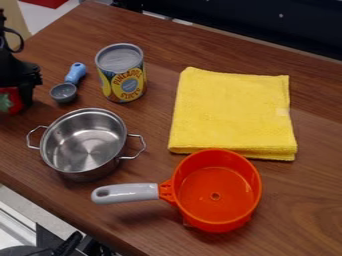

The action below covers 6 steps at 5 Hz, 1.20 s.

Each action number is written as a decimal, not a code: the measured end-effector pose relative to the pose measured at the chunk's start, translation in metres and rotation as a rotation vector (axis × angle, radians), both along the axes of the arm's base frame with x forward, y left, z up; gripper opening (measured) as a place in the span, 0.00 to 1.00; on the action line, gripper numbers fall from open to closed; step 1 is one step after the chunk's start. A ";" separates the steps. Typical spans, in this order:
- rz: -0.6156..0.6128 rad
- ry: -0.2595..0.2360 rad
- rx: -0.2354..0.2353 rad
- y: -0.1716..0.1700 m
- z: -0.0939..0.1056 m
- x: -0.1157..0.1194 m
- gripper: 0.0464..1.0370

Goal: Move the strawberry to the red pot

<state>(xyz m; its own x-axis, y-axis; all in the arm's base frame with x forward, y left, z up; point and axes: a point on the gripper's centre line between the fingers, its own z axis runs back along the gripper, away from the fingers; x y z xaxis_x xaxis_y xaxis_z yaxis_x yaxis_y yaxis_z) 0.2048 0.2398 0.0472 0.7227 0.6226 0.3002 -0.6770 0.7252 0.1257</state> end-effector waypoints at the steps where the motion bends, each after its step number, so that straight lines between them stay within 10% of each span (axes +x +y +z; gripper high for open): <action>1: -0.030 0.013 0.002 -0.005 0.001 0.009 0.71; 6: -0.143 -0.037 -0.114 -0.103 0.075 0.041 0.71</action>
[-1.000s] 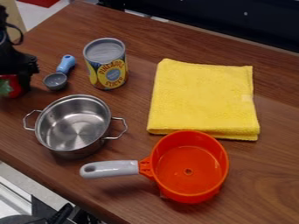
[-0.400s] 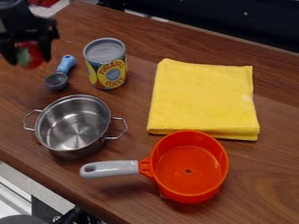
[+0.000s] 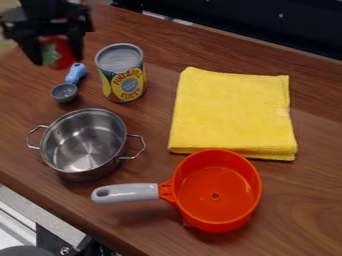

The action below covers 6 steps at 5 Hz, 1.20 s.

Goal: Move the strawberry to the red pot

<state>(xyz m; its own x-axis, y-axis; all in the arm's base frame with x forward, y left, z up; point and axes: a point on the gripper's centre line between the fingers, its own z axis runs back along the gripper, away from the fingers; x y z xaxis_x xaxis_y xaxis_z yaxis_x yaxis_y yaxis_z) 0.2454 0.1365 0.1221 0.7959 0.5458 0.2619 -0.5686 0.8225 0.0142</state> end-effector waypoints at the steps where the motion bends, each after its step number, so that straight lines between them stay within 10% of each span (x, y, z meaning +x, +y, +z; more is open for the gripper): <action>1: -0.110 0.000 -0.048 -0.038 -0.003 0.002 0.71; 6: -0.493 0.036 -0.099 -0.180 -0.020 -0.021 0.71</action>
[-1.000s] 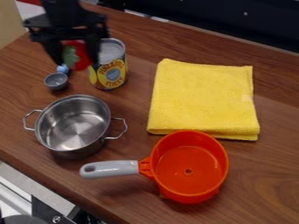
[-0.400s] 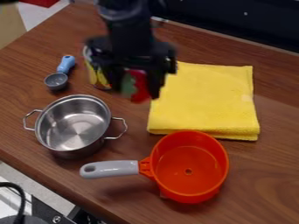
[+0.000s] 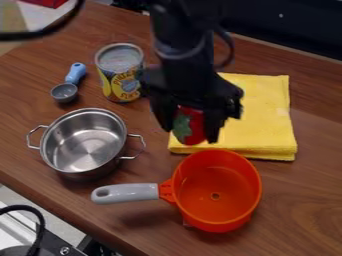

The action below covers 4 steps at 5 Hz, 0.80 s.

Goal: Move the strawberry to the red pot

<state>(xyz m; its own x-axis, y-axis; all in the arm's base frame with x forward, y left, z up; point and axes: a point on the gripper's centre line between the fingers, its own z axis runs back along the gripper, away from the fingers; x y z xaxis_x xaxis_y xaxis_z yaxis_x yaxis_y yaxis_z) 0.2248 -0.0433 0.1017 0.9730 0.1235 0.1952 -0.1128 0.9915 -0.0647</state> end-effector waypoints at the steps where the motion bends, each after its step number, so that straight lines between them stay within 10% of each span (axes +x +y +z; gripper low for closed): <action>1: -0.052 0.024 -0.008 -0.012 -0.007 -0.009 0.71; 4: -0.154 0.063 0.001 -0.031 -0.020 -0.017 0.76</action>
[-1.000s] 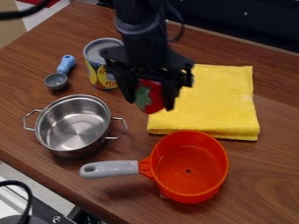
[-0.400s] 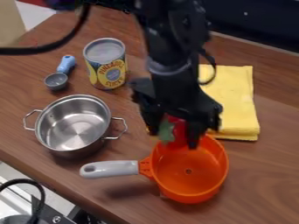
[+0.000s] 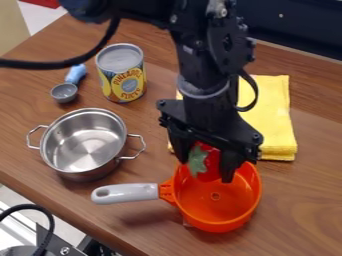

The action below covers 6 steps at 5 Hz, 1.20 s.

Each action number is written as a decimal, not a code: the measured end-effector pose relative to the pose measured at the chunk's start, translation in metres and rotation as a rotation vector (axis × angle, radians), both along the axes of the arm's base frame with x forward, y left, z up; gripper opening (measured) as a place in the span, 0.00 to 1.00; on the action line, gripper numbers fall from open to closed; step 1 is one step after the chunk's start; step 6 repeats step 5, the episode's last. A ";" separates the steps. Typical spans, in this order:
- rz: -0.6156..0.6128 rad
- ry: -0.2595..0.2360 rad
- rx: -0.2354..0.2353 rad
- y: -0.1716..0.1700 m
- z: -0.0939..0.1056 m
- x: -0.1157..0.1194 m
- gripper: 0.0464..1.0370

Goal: Move the strawberry to the red pot

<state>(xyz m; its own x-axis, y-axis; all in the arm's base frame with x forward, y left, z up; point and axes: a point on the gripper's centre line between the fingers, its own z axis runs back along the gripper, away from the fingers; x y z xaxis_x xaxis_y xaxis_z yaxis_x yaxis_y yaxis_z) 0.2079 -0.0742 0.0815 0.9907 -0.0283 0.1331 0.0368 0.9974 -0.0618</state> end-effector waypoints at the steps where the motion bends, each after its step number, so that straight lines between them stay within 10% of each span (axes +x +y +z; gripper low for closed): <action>1: 0.008 0.004 -0.015 0.002 0.000 0.001 0.96; 3: 0.056 0.031 -0.074 0.017 0.022 0.008 0.96; 6: 0.249 -0.081 -0.032 0.073 0.042 0.039 0.96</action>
